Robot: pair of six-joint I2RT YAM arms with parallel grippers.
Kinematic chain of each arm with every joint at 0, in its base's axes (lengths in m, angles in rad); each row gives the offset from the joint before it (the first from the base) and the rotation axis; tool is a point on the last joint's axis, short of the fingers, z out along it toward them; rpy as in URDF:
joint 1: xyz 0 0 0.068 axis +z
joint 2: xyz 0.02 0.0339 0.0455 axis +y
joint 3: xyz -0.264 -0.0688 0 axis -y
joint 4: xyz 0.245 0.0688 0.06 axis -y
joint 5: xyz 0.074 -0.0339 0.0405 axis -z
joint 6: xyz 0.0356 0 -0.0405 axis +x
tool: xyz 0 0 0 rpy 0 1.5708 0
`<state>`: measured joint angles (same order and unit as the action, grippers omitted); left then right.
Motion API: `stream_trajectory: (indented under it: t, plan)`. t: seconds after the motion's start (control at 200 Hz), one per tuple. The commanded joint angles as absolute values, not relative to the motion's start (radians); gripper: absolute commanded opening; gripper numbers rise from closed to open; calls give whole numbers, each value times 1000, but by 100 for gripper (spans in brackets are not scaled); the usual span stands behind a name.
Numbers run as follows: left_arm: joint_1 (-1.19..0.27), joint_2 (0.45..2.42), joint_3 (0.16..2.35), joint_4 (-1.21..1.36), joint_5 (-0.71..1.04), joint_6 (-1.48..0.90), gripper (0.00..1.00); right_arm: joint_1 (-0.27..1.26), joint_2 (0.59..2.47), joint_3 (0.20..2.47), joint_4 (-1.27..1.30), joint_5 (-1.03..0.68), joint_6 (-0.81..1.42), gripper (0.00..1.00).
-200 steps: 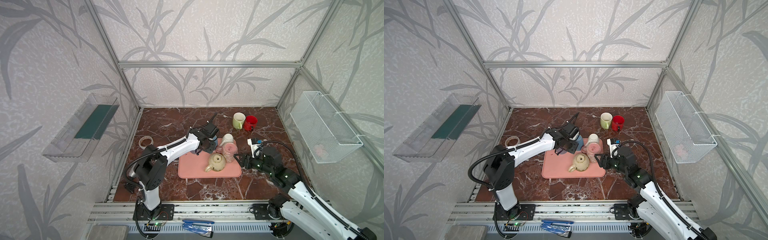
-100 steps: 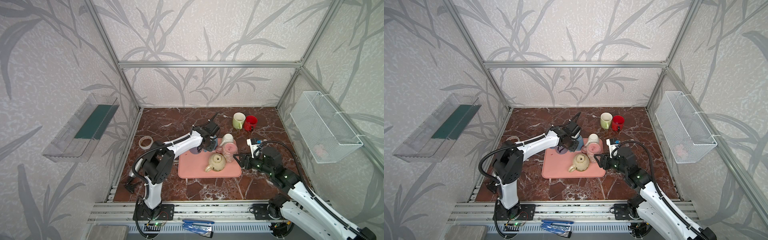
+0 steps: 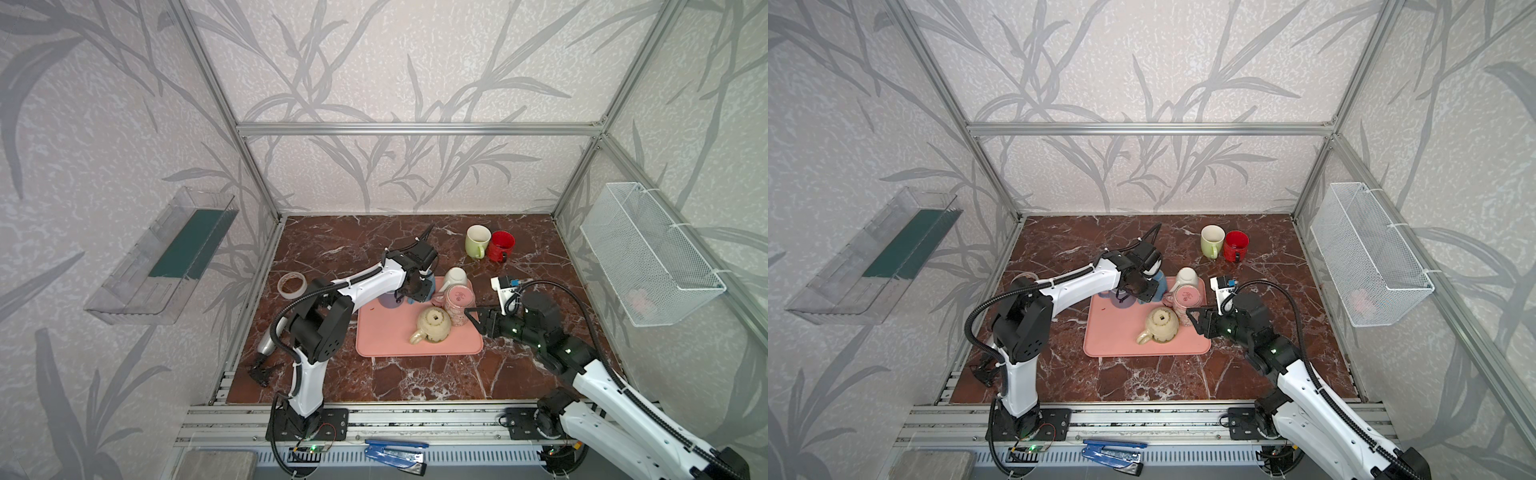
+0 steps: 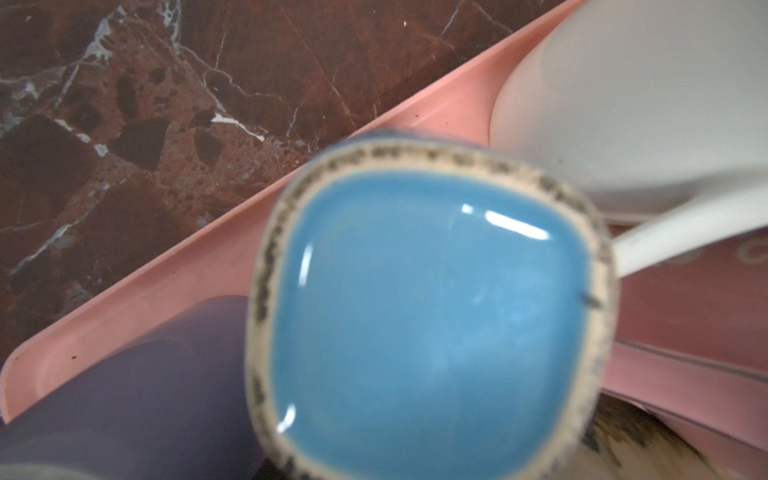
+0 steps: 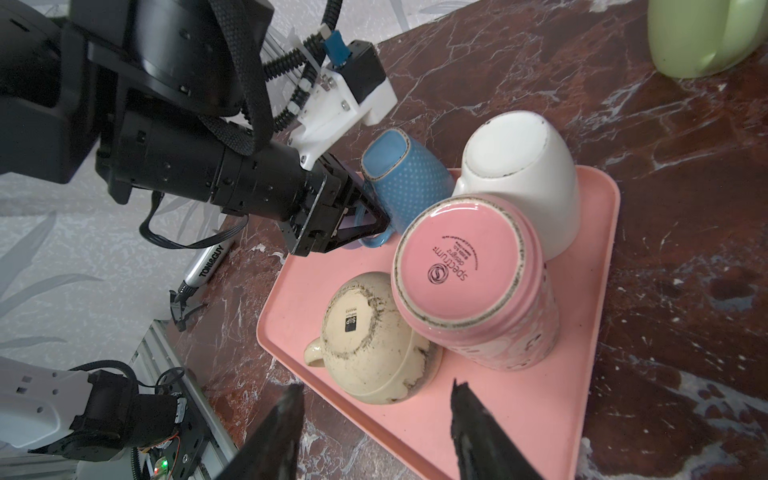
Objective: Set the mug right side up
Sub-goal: 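Lower the left gripper onto the upside-down blue dotted mug and grasp it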
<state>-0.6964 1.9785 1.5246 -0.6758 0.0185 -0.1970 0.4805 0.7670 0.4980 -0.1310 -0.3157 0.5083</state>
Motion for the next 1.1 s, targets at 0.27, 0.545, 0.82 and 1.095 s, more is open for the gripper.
stream_trajectory:
  t: [0.27, 0.545, 0.82, 1.095]
  plan:
    - [-698, 2015, 1592, -711, 25, -176, 29, 478, 739, 499, -126, -318, 493, 56]
    - [-698, 2025, 1592, -715, 22, -184, 26, 477, 757, 497, -107, -330, 494, 56]
    - [-699, 2027, 1598, -714, 7, -178, 18, 478, 756, 497, -108, -327, 493, 56]
    - [-699, 2020, 1592, -713, -4, -172, 8, 479, 758, 488, -107, -323, 495, 56]
